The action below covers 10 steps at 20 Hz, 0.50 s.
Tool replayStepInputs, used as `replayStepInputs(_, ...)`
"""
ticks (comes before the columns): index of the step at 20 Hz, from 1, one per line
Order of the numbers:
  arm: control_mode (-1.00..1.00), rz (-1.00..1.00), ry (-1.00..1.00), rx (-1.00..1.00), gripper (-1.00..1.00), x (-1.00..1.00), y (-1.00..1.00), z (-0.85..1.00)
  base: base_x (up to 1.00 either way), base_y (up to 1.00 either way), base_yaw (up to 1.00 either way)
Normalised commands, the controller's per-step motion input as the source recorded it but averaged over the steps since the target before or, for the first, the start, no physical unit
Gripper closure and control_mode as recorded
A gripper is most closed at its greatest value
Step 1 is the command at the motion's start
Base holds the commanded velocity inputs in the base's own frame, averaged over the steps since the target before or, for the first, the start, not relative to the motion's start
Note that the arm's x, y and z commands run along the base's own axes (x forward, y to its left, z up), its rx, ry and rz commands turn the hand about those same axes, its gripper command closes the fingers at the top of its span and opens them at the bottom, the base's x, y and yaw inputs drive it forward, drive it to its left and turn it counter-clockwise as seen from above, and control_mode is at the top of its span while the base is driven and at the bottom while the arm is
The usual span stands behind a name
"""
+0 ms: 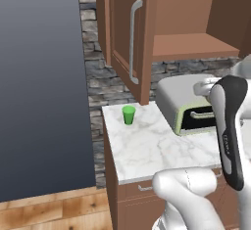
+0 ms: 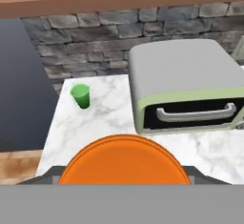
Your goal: Pick the yogurt and jam from the counter and place them in the cabinets closest to them.
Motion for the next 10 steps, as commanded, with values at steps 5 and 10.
replayStepInputs(5, -1.0, -0.01, -0.09, 0.0, 1.0, -0.12, 0.0, 0.58, 0.0, 0.0, 0.0)
replayStepInputs(10, -1.0, -0.01, -0.1, 0.0, 1.0, -0.08, 0.0, 0.5, 0.0, 0.0, 0.0)
